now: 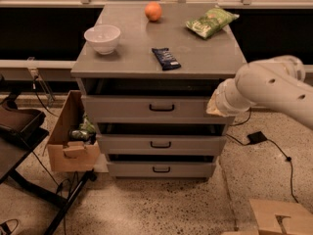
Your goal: Close top drawer
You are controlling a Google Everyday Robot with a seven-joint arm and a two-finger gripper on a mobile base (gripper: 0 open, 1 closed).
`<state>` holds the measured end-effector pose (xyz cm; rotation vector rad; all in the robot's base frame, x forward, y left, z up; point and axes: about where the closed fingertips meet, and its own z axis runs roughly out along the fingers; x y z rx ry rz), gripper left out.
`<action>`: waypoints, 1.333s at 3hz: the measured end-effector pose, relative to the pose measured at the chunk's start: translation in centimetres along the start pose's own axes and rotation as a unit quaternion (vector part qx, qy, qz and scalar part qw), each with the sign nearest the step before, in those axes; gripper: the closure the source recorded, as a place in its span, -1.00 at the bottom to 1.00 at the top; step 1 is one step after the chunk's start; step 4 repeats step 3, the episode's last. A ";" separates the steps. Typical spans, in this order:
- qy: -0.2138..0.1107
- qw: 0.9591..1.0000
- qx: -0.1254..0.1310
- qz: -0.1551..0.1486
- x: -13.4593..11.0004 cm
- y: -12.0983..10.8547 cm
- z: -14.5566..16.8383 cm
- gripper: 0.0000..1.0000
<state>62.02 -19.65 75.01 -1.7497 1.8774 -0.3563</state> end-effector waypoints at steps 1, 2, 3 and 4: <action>0.050 0.997 -0.005 -0.050 0.1 -2.6 -6.6 1.00; 0.117 0.992 -0.011 -0.046 1.9 -4.0 -12.6 1.00; 0.200 0.979 -0.041 0.004 6.8 -2.2 -16.8 1.00; 0.200 0.979 -0.041 0.004 6.8 -2.2 -16.8 1.00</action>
Offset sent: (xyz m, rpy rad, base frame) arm -0.1121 -0.1027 0.1729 -0.4314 0.2701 -0.1976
